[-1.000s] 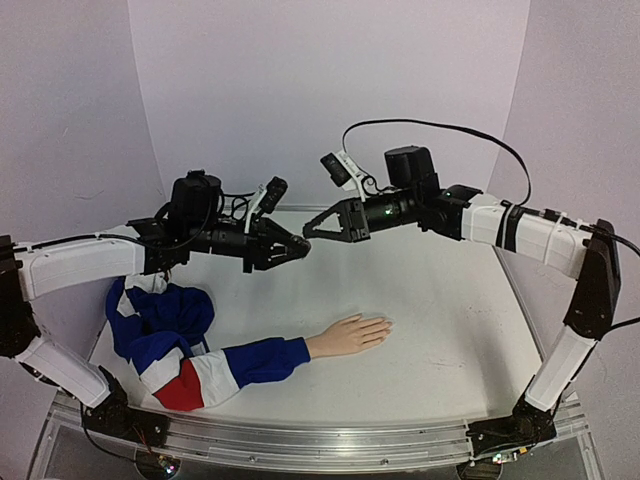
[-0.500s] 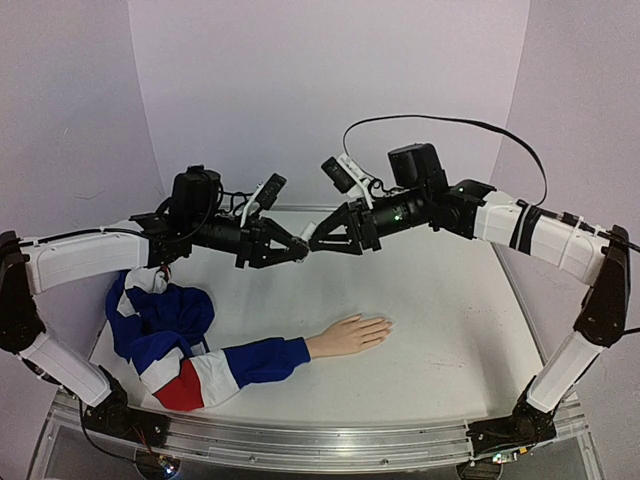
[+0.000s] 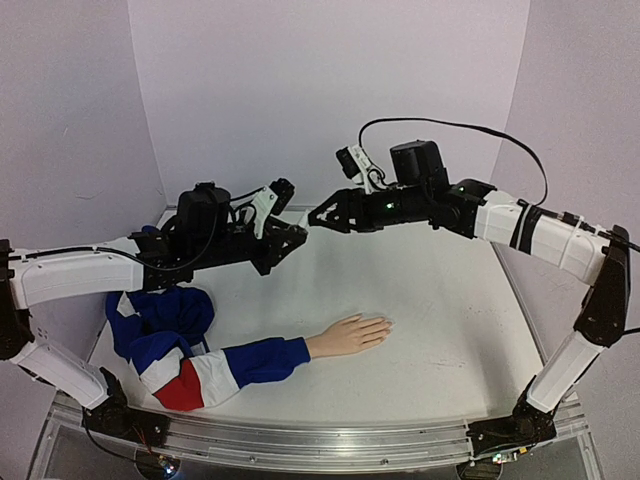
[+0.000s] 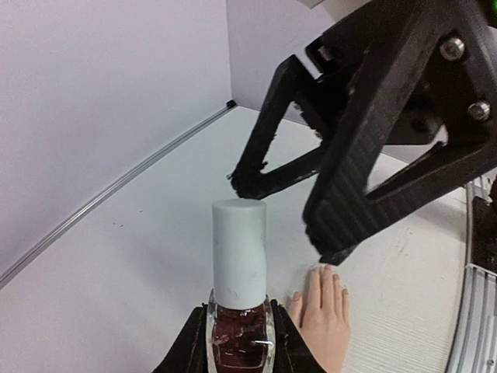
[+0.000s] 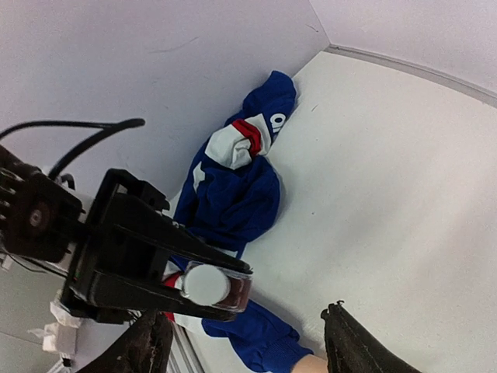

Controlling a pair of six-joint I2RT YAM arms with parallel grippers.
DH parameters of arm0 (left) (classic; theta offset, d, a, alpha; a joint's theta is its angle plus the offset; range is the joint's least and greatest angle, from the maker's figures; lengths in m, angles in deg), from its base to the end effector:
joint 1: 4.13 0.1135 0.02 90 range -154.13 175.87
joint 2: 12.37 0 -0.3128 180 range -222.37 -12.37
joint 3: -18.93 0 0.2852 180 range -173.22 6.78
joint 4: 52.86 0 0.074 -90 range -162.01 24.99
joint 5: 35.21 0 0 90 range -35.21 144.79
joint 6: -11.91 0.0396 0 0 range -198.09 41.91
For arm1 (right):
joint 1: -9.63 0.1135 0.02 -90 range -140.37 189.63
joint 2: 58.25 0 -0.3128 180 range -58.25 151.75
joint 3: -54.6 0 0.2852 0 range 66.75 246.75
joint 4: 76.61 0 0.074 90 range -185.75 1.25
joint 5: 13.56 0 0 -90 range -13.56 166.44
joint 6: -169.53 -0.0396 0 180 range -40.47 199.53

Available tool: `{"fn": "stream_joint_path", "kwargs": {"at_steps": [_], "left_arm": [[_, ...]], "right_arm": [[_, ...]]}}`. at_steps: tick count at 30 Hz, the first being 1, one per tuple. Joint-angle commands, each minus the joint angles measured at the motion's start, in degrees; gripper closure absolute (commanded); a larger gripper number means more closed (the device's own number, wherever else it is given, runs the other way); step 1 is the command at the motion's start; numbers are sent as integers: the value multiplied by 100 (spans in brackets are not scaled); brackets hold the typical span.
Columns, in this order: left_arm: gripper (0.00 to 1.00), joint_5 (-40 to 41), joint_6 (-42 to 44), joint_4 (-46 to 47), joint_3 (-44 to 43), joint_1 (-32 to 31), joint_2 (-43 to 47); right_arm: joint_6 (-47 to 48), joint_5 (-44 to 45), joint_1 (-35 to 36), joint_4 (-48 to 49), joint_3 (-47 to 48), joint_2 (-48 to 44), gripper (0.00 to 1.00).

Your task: Paint the nails

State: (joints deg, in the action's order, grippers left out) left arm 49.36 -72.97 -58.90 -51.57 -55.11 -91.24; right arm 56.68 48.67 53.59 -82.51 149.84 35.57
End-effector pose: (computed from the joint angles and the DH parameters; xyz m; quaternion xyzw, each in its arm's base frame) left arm 0.2185 -0.2756 0.3507 0.3968 0.6830 -0.2730 0.5492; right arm 0.3001 0.3150 0.4242 -0.2907 0.6708 0.5099 0.4532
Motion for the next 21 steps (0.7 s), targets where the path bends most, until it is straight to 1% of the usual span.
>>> {"fn": "stream_joint_path", "kwargs": {"at_steps": [1, 8, 11, 15, 17, 19, 21], "left_arm": [[100, 719, 170, 313, -213, -23, -112], [100, 631, 181, 314, -300, -64, -200], [100, 611, 174, 312, -304, -75, -204], [100, 561, 169, 313, -289, -72, -199], [100, 314, 154, 316, -296, -70, -199], [100, 169, 113, 313, -300, -72, -199], [100, 31, 96, 312, -323, -70, -199]], "right_arm": [[-825, -67, 28, 670, 282, 216, 36], [-896, -279, 51, 710, 529, 561, 52], [-896, -377, 51, 736, 559, 655, 62], [-905, -510, 51, 822, 544, 703, 70], [-893, -558, 51, 850, 507, 710, 75], [-880, -652, 51, 880, 478, 716, 82], [-840, -742, 51, 903, 452, 714, 84]]}}
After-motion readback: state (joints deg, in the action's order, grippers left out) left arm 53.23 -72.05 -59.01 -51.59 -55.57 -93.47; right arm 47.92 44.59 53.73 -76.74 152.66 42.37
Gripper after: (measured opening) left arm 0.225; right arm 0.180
